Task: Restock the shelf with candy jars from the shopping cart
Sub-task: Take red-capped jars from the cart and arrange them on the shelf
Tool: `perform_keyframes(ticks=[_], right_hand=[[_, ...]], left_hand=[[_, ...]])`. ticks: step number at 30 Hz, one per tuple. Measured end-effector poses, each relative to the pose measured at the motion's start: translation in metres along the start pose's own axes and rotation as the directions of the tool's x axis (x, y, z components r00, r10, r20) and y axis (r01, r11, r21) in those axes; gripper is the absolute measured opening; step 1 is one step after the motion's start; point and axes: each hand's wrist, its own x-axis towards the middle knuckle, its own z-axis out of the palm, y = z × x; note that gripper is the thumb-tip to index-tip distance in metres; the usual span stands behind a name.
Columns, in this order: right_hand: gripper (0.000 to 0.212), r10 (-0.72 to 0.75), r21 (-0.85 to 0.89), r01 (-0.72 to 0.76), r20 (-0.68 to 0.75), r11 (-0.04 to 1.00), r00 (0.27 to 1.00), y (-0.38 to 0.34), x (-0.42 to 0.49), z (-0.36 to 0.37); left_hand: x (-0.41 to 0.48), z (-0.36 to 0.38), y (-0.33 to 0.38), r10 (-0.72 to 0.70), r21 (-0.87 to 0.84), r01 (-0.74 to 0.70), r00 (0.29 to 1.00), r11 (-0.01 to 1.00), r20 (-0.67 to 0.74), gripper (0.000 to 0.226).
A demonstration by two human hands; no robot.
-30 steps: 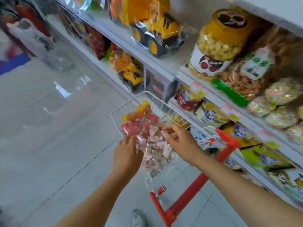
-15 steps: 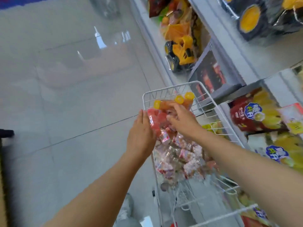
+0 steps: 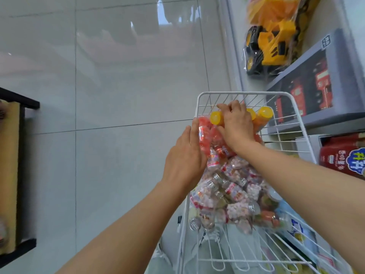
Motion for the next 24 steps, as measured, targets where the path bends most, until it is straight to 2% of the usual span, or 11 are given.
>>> perform_keyframes(ticks=[2, 5, 7, 10, 12, 13, 15, 19, 21, 24], right_hand=[[0.052, -0.025, -0.012, 0.024, -0.047, 1.0, 0.999, 0.004, 0.0, 0.003], [0.048, -0.085, 0.056, 0.088, -0.06, 0.995, 0.995, 0.011, -0.004, 0.005], [0.044, -0.088, 0.199, 0.106, -0.096, 0.974, 0.991, 0.019, -0.007, 0.001], [0.04, -0.037, 0.467, 0.09, -0.12, 0.88, 0.992, 0.035, -0.014, -0.016], [0.041, -0.009, 0.556, 0.068, -0.107, 0.829, 0.994, 0.039, -0.02, -0.03], [0.042, 0.007, 0.609, 0.043, -0.08, 0.792, 0.997, 0.04, -0.024, -0.034], [0.045, 0.064, 0.757, -0.04, -0.003, 0.652, 0.998, 0.039, -0.035, -0.04], [0.051, 0.121, 0.906, -0.105, 0.06, 0.41, 0.991, 0.034, -0.05, -0.049], [0.048, 0.104, 0.947, -0.112, 0.084, 0.302, 0.991, 0.029, -0.056, -0.058], [0.041, 0.003, 0.961, -0.1, 0.102, 0.258, 0.995, 0.024, -0.061, -0.071]], left_hand=[[0.0, 0.002, 0.0, 0.006, 0.015, -0.006, 1.0, 1.0, -0.01, 0.072], [0.001, 0.004, -0.002, 0.017, 0.043, -0.016, 1.0, 0.999, -0.021, 0.073], [0.002, 0.004, -0.003, 0.021, 0.067, -0.02, 1.0, 0.998, -0.012, 0.075], [0.002, 0.002, -0.001, 0.019, 0.087, -0.02, 1.0, 0.996, 0.006, 0.075], [0.002, 0.0, 0.001, 0.019, 0.104, -0.02, 1.0, 0.994, 0.011, 0.073], [0.001, -0.001, 0.003, 0.014, 0.132, -0.015, 1.0, 0.991, 0.012, 0.071], [0.002, -0.003, 0.006, 0.017, 0.203, -0.017, 1.0, 0.979, 0.001, 0.07], [0.006, -0.005, 0.02, 0.157, 0.288, -0.126, 0.984, 0.949, -0.087, 0.075], [0.007, -0.005, 0.028, 0.192, 0.211, -0.177, 0.98, 0.961, -0.055, 0.073], [0.008, -0.004, 0.035, 0.157, 0.061, -0.153, 0.985, 0.986, -0.066, 0.056]])
